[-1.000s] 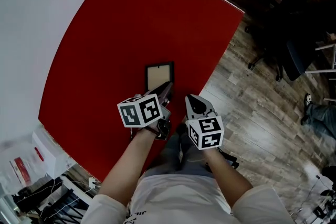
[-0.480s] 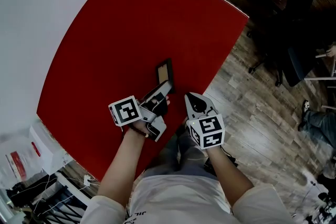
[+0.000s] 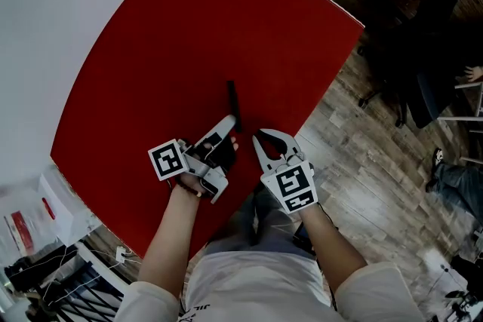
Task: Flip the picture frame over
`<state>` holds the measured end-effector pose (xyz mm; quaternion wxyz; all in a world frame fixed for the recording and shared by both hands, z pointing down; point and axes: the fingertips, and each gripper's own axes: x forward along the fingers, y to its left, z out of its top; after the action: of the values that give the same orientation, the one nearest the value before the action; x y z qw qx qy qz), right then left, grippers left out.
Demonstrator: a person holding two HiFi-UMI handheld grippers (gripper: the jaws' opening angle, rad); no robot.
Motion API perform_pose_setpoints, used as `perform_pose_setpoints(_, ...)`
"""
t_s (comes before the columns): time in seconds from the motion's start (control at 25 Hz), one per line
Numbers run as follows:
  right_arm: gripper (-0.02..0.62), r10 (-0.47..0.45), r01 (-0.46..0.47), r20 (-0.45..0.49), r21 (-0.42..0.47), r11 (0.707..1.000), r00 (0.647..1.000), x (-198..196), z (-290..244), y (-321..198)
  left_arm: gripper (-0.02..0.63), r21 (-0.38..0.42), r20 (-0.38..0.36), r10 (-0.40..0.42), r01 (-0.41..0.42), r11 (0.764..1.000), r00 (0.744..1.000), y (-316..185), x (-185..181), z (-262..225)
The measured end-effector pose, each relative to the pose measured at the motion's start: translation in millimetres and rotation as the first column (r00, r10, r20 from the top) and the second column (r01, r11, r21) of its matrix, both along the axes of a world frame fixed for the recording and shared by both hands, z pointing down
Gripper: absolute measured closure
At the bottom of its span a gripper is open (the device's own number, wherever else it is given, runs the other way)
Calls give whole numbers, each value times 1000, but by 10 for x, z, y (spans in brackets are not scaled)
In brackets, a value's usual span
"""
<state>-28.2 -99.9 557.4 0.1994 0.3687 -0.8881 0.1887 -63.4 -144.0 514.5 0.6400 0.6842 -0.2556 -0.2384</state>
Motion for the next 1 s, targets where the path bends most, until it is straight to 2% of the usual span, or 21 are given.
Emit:
perform_pose_setpoints(0.16,583,-76,77,-23,39,996,997,-211,25,-5,558,16,24,7,-8,1000,1000,17,-108,-8)
perform_pose_setpoints(0.28,530,-121,124,-60,63,990,991,-337,48,-37,558,22,42,17,-18,1000,999,23,-169,-8)
perform_pose_setpoints(0.6,523,-241,248,-96,71,966,966,-586,99,-28,557,19,60,20,-21,1000,998,41,-311,-1)
perform_pose_setpoints(0.84,515,-294,306,-138,81,949,946,-686,135,-103,557,19,82,31,-33,999,996,29,-362,-5)
perform_pose_setpoints(1.0,515,-297,318,-174,107,942,939,-687,130,-116,556,17,106,35,-37,999,994,41,-372,1)
